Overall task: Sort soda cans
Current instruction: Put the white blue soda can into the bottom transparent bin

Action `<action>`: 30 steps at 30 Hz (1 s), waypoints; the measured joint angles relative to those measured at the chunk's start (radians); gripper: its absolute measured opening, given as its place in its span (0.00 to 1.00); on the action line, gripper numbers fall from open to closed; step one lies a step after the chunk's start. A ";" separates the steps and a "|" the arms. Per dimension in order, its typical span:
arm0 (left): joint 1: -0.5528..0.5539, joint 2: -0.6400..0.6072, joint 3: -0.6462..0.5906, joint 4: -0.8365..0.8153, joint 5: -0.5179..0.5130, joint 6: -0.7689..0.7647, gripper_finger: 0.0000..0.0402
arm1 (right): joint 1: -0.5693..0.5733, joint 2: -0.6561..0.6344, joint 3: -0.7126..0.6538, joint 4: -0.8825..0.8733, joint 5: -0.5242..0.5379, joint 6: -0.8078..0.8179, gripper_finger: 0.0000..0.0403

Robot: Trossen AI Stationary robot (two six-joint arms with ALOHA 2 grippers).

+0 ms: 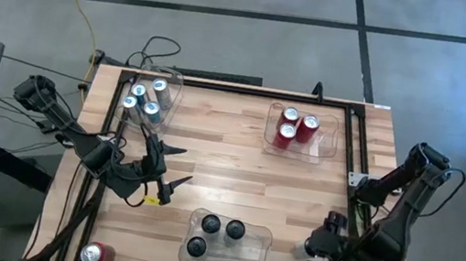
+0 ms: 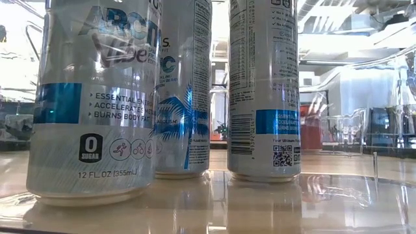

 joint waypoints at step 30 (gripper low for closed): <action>0.000 0.000 0.000 -0.003 0.000 -0.019 0.86 | -0.019 0.082 -0.025 0.003 -0.058 0.035 0.86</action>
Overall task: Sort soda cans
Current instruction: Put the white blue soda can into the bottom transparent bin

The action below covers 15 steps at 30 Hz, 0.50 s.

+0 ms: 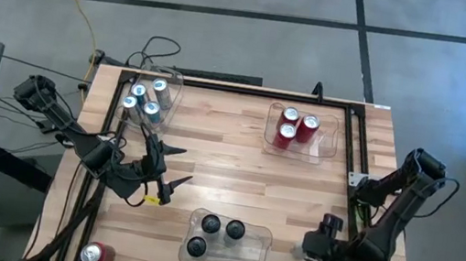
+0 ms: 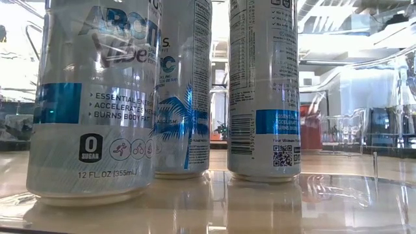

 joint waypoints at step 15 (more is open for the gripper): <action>0.000 0.000 0.000 -0.029 0.000 -0.042 0.87 | -0.024 0.002 0.022 -0.013 -0.035 -0.032 0.59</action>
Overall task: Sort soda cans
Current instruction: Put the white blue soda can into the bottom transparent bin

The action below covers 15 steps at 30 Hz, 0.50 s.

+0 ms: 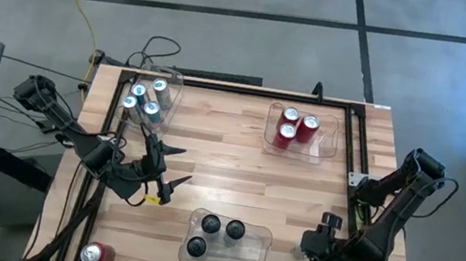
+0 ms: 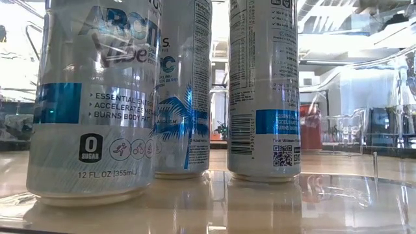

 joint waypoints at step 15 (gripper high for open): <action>0.004 0.000 0.000 -0.036 -0.011 -0.018 0.86 | -0.106 -0.002 0.384 -0.049 0.034 -0.387 0.59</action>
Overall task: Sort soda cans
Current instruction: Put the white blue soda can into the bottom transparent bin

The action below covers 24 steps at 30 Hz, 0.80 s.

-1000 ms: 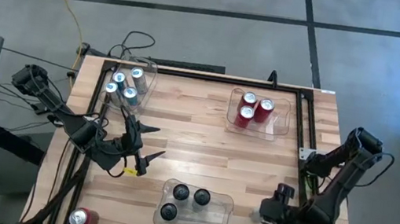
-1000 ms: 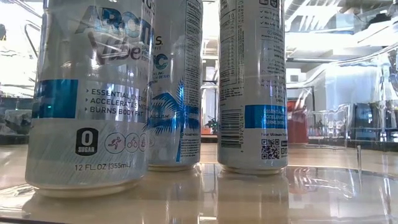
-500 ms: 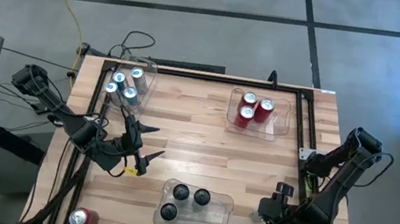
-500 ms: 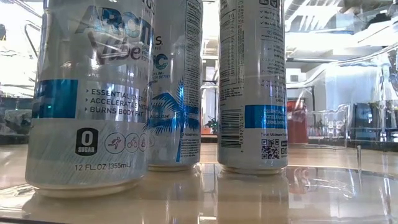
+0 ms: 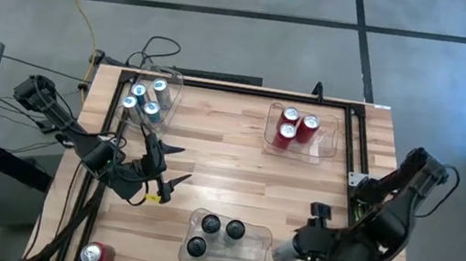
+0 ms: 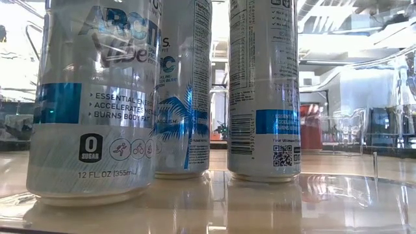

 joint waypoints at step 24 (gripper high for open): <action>0.009 0.002 0.000 -0.052 -0.003 -0.056 0.86 | -0.190 0.281 0.021 0.464 -0.110 -0.664 0.58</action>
